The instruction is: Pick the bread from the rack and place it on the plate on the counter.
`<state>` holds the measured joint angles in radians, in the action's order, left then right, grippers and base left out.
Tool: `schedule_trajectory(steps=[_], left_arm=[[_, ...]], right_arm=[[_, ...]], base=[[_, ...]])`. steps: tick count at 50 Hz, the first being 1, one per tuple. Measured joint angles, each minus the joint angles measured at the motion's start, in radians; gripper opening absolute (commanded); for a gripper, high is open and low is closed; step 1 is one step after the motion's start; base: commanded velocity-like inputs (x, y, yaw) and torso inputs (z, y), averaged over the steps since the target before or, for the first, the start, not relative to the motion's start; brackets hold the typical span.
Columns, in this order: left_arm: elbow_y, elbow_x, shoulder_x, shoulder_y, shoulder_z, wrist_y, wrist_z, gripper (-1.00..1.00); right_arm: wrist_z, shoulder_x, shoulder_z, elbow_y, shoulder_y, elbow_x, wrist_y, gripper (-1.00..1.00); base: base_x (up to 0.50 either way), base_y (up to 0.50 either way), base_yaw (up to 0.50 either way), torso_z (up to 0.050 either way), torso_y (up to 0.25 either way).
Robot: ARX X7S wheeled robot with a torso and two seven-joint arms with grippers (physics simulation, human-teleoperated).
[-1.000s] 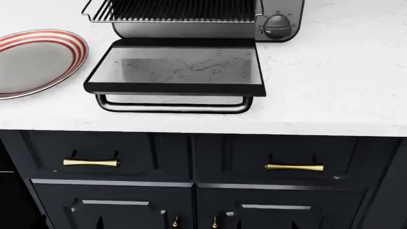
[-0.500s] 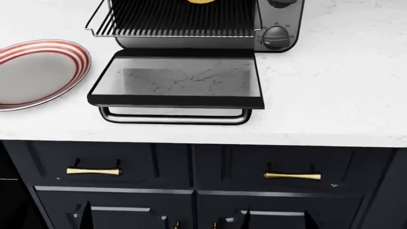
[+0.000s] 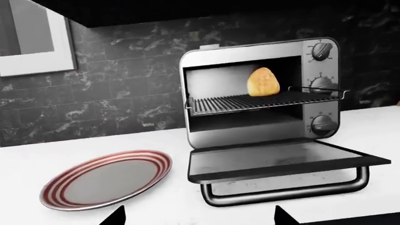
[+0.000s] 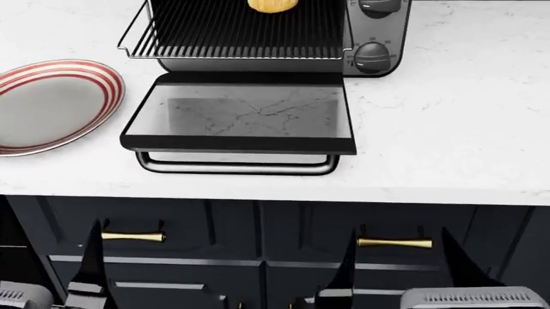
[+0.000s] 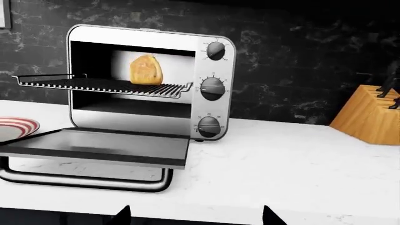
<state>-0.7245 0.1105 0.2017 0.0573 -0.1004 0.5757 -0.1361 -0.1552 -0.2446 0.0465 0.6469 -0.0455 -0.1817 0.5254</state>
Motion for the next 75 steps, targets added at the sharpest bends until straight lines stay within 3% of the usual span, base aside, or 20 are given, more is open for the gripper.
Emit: schedule_trajectory(steps=[9, 18, 26, 38, 54, 75], left_arm=[[-0.117, 0.023, 0.023, 0.074, -0.006, 0.17, 0.001, 1.0], [-0.231, 0.106, 0.051, 0.231, 0.005, 0.391, -0.017, 1.0], [-0.281, 0.444, 0.15, 0.428, 0.052, 0.545, -0.218, 1.0], [-0.283, 0.97, 0.242, 0.733, 0.135, 0.735, -0.542, 1.0], [-0.212, 1.388, 0.298, 1.018, 0.123, 0.812, -0.834, 1.0], [-0.187, 1.483, 0.321, 1.084, 0.097, 0.809, -0.898, 1.0]], right_arm=[[-0.009, -0.025, -0.021, 0.108, -0.039, -0.032, 0.108, 1.0], [-0.027, -0.059, -0.039, 0.239, -0.138, -0.069, 0.282, 1.0], [-0.177, -0.164, -0.034, 0.327, -0.28, -0.257, 0.425, 1.0], [-0.493, -0.369, 0.026, 0.376, -0.471, -0.624, 0.465, 1.0], [-0.737, -0.534, 0.119, 0.391, -0.689, -0.913, 0.446, 1.0], [-0.816, -0.602, 0.201, 0.384, -0.782, -0.992, 0.408, 1.0]], base=[[0.0, 0.0, 0.0, 0.048, 0.064], [0.0, 0.0, 0.0, 0.048, 0.064], [0.12, -0.02, 0.0, 0.048, 0.064], [0.16, -0.01, 0.0, 0.048, 0.064], [0.29, 0.0, 0.0, 0.048, 0.064], [0.3, 0.0, 0.0, 0.048, 0.064]])
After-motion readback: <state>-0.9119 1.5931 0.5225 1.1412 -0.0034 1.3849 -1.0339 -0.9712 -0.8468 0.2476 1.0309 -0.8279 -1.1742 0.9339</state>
